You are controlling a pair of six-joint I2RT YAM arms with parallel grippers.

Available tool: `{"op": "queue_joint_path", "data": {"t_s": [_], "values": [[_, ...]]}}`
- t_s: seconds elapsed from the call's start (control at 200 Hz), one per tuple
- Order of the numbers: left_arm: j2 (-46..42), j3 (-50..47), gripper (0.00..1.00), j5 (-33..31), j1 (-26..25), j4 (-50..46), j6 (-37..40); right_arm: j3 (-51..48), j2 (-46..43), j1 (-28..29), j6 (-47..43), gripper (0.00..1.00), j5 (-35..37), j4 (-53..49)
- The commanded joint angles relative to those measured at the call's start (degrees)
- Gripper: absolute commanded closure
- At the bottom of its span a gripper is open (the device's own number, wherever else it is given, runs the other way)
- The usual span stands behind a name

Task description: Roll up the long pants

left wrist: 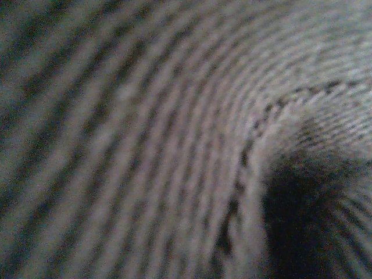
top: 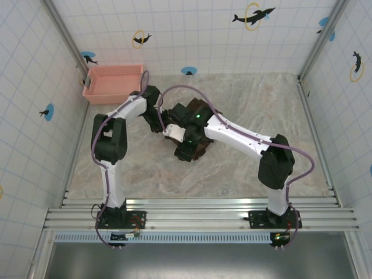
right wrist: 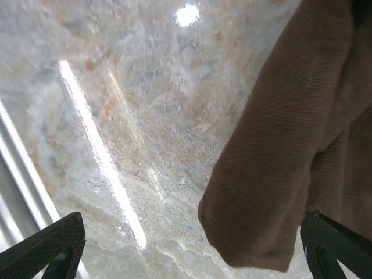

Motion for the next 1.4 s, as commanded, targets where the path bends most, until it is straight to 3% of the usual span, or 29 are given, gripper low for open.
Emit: {"op": "queue_joint_path", "data": {"t_s": [0.0,0.41,0.505,0.595,0.635,0.696,0.791,0.946,1.051,1.106,1.191,1.241,1.396], "values": [[0.70,1.55,1.00,0.45,0.02,-4.02,-0.81,-1.23,1.60,-1.01,-0.30,0.02,8.40,5.04],[-0.44,-0.82,1.00,1.25,0.02,-3.44,-1.09,-0.47,8.08,-0.75,-2.20,0.00,7.96,7.94],[-1.10,-1.93,1.00,1.65,0.00,-1.90,-2.28,0.01,9.07,-0.64,-2.08,0.05,7.52,8.29],[-1.07,-2.19,1.00,2.10,0.02,-1.62,-2.44,0.41,10.02,-0.68,-2.24,0.17,7.19,8.36],[-1.06,-2.07,1.00,2.30,-0.02,-2.01,-2.13,0.67,10.58,-0.68,-2.43,0.26,6.50,8.38],[-1.14,-1.79,1.00,2.19,0.00,-2.69,-1.69,0.91,11.35,-0.89,-2.34,0.50,6.13,8.42],[-1.14,-1.58,1.00,2.43,0.01,-3.40,-1.04,1.15,11.99,-1.09,-2.36,0.64,4.60,8.45],[-1.50,-2.10,1.00,3.91,0.03,-3.04,-0.92,0.24,12.09,-2.50,-2.61,0.71,0.72,9.18],[-1.84,-2.04,1.00,4.83,0.11,-2.57,-0.70,-0.96,11.29,-4.76,-1.34,0.74,-6.90,10.58],[-2.17,-1.76,0.84,4.55,0.11,-2.66,-0.70,-1.56,10.84,-6.59,-0.33,0.74,-12.99,11.40],[-3.10,-1.09,0.49,3.36,0.33,-2.32,-0.68,-1.66,10.90,-9.74,1.91,0.75,-24.03,12.35],[-3.71,-0.32,0.35,2.47,0.67,-2.14,-0.84,-1.50,11.00,-11.21,3.45,0.76,-28.29,12.91],[-4.49,3.32,0.22,1.29,2.15,-2.38,-0.36,-1.88,11.81,-15.98,9.56,0.76,-44.32,18.03]]}}
